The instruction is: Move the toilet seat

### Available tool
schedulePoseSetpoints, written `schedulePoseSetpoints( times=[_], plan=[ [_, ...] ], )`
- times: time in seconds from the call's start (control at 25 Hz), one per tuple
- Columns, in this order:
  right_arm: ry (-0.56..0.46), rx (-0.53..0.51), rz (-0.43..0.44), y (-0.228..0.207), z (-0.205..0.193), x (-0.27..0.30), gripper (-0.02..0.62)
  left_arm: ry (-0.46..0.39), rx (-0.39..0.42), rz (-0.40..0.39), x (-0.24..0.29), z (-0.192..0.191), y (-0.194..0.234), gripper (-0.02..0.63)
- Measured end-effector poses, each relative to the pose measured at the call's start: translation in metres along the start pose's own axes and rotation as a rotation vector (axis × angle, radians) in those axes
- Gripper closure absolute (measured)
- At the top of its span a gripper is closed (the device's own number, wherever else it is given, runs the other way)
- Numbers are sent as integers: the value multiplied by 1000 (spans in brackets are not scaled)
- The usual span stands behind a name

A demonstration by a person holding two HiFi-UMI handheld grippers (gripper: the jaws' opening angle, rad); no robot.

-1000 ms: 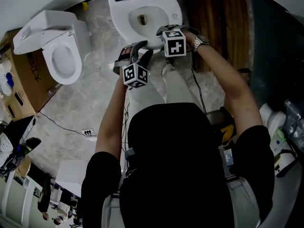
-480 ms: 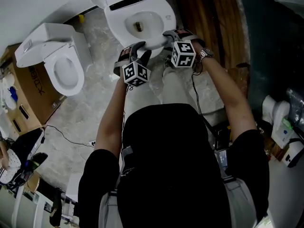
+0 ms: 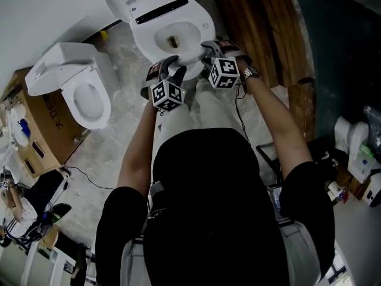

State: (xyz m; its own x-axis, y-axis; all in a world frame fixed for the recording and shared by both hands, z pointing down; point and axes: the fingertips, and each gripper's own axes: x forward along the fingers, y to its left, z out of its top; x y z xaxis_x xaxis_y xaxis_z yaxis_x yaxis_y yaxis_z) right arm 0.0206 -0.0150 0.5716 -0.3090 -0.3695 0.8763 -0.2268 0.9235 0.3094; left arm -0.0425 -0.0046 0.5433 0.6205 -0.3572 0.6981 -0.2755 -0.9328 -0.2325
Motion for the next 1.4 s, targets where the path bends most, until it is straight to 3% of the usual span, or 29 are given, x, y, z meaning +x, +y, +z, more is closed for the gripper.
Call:
schedulePoseSetpoints(
  times=[0.24,0.84,1.4],
  plan=[
    [-58,-130,-49,-10,6,-6,416,50,-66,73,-3,5,12,416],
    [-159,-135,1,-41,23,-21,425,135,-81,162,-8,16,36,436],
    [-211,-142,8,-71,38,-28,439,183,-17,255,-18,32,72,462]
  ],
)
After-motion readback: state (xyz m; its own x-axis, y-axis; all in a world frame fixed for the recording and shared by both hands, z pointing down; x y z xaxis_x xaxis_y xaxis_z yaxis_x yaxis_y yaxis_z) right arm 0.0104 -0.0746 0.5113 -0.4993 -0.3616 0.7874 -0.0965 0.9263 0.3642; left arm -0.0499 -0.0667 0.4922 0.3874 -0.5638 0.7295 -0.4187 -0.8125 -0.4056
